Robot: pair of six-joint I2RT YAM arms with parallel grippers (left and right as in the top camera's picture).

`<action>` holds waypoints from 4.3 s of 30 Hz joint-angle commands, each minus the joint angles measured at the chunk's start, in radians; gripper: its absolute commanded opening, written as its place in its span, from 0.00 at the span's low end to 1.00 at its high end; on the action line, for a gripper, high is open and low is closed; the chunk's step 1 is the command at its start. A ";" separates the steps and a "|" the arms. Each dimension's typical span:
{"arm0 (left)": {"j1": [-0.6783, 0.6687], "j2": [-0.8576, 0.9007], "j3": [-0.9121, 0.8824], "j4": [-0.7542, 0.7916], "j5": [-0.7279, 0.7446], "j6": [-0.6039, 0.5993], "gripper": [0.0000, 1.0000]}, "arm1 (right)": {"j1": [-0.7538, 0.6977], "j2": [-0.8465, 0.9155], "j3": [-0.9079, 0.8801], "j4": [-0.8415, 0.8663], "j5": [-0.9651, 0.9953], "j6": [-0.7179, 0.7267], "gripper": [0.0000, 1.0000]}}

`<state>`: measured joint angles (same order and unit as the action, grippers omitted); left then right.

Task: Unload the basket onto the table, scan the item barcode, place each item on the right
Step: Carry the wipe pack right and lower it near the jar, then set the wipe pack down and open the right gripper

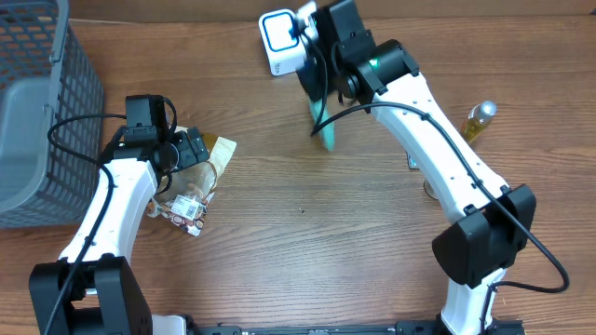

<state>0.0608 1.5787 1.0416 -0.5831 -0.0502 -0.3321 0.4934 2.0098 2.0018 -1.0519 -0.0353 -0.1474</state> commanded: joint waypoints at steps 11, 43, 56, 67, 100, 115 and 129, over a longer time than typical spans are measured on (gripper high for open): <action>0.003 0.011 0.005 0.000 -0.012 0.022 1.00 | -0.014 0.025 -0.166 -0.241 -0.004 0.204 0.28; 0.003 0.011 0.005 0.000 -0.012 0.022 1.00 | -0.025 0.023 -0.431 -0.167 0.157 0.462 0.12; 0.003 0.011 0.005 0.000 -0.012 0.022 1.00 | -0.047 0.021 -0.431 -0.222 0.162 0.462 0.13; 0.003 0.011 0.005 0.000 -0.012 0.022 1.00 | -0.107 0.021 -0.431 -0.270 0.200 0.462 0.14; 0.003 0.011 0.005 0.000 -0.012 0.022 0.99 | -0.100 0.024 -0.432 0.015 -0.012 0.466 0.37; 0.003 0.011 0.005 0.000 -0.012 0.022 1.00 | -0.100 0.024 -0.432 -0.090 -0.012 0.467 0.17; 0.003 0.011 0.005 0.000 -0.012 0.022 1.00 | -0.100 0.024 -0.432 -0.154 0.009 0.509 0.04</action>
<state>0.0608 1.5787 1.0416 -0.5831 -0.0502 -0.3305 0.3885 2.0342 1.5723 -1.1988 -0.0448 0.3325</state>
